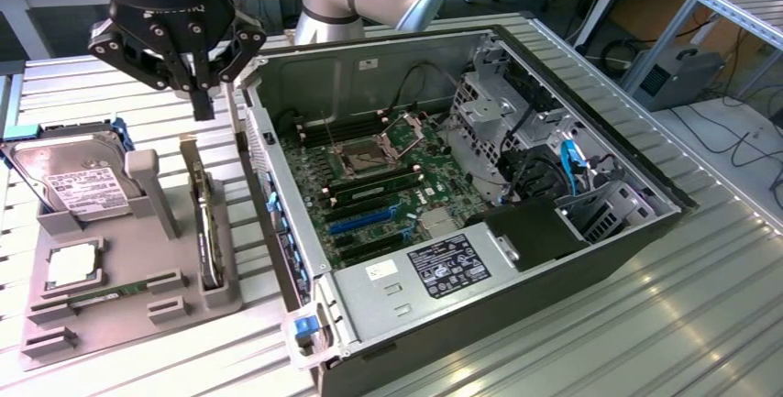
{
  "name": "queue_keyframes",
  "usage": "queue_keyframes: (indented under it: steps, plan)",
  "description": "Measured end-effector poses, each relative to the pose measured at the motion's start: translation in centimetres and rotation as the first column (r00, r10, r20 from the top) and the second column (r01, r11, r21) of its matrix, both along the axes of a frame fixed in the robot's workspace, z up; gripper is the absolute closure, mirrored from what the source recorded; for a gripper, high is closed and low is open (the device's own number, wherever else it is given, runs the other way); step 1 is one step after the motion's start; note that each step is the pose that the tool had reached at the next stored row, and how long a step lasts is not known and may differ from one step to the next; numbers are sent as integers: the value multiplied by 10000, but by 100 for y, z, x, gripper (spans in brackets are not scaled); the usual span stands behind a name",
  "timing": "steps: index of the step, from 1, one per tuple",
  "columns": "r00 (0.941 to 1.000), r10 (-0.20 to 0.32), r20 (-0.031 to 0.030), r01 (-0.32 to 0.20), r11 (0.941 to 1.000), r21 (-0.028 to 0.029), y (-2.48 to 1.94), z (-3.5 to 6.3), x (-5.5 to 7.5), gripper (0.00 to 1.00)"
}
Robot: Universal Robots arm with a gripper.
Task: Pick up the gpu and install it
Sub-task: 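Reach for the gpu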
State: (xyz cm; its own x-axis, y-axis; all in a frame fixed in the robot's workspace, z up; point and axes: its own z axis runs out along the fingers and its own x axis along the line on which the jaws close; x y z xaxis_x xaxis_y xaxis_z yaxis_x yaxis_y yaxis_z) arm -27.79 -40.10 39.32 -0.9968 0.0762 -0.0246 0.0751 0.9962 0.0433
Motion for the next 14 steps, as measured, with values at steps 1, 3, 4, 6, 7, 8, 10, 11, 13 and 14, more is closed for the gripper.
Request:
queue_keyframes:
  steps: [1,3,4,6,7,8,10,11,13,14]
  plan:
    - [10000,0,0,0,10000,0,0,0,-4,89]
    - [10000,0,0,0,10000,-1,0,0,-11,89]
    - [10000,0,0,0,10000,0,0,0,-15,89]
    - [10000,0,0,0,10000,0,0,0,-25,89]
    - [10000,0,0,0,10000,0,0,0,-34,89]
    - [10000,0,0,0,10000,0,0,0,-40,89]
    - [10000,1,0,-1,10000,0,0,0,-48,89]
    - [10000,1,0,-1,10000,0,0,0,-52,89]
    - [10000,0,0,0,10000,0,0,0,-62,89]
    - [10000,1,-1,-1,10000,0,0,0,-66,89]
